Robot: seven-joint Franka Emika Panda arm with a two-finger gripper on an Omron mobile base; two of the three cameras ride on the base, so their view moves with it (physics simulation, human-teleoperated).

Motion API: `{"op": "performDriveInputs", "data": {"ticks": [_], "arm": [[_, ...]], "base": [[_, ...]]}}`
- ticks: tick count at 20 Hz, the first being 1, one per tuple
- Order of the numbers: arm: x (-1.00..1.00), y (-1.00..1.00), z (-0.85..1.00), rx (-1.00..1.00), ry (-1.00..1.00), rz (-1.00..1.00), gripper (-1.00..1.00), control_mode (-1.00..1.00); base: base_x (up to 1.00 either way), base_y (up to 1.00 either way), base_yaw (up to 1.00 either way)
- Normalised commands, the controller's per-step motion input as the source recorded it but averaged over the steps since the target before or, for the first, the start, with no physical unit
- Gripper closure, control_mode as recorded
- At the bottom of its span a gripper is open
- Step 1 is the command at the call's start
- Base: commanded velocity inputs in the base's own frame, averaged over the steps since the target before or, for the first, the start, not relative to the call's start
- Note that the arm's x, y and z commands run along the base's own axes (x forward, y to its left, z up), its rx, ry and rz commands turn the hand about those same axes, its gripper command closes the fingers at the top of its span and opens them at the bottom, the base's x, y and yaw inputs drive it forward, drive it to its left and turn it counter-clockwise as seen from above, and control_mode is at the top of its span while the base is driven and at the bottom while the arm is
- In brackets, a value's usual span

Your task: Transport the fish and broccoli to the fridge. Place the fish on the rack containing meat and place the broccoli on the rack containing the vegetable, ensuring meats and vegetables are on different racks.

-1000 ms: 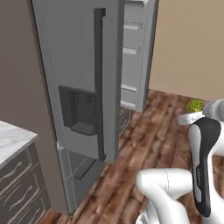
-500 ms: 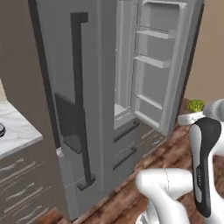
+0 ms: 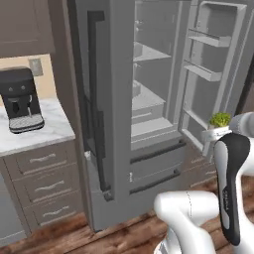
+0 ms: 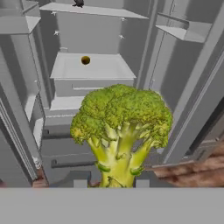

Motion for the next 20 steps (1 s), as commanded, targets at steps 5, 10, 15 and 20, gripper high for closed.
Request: {"op": "performDriveInputs", "data": {"ticks": [5, 10, 15, 20], "arm": [[0.0, 0.0, 0.0, 0.0, 0.0, 0.0, 1.0, 1.0], [0.0, 0.0, 0.0, 0.0, 0.0, 0.0, 1.0, 1.0], [0.0, 0.0, 0.0, 0.0, 0.0, 0.0, 1.0, 1.0], [0.0, 0.0, 0.0, 0.0, 0.0, 0.0, 1.0, 1.0]], "base": [[-0.48, -0.44, 0.43], [0.02, -0.48, 0.29], [0.63, 0.1, 0.04], [0.94, -0.03, 0.01]]}}
